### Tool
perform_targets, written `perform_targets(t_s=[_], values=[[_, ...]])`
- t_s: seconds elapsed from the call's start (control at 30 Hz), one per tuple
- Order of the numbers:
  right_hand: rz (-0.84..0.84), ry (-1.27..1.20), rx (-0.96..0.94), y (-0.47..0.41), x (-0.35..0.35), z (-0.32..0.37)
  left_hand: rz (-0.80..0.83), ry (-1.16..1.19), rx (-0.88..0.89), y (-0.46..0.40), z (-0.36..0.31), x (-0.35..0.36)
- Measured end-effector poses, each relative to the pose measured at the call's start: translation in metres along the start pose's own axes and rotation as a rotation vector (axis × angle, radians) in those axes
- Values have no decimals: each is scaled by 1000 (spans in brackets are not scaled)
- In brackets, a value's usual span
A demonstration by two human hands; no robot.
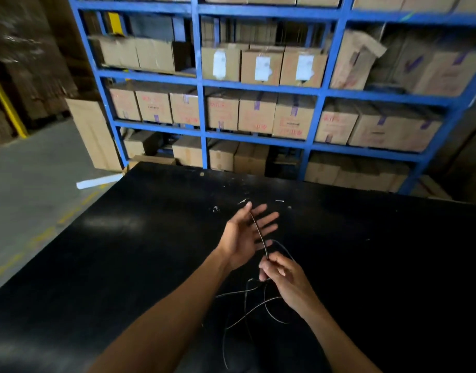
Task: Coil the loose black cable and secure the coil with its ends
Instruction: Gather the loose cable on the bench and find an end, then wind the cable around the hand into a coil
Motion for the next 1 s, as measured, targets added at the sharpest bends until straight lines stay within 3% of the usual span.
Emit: perform_targets(t_s=[0.2, 0.4, 0.7, 1.0], values=[[33, -14, -19, 47, -29, 2, 227, 92, 132, 14, -17, 67], [-6, -21, -82, 78, -52, 8, 269, -111, 58, 18, -5, 111], [38, -60, -87, 101, -67, 0, 263, -133, -67, 31, 8, 131], [-8, -89, 112, 103, -74, -53, 368, 29, 86, 47, -73, 127]])
Point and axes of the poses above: each hand's wrist, its own y-axis away from the middle knuckle, its own x-axis out of the palm, z = x × y, the point moved 5 cm from there along -y, towards the middle knuckle, and after that the axes turned 9 degrees about -y, right-handed, at the moved point
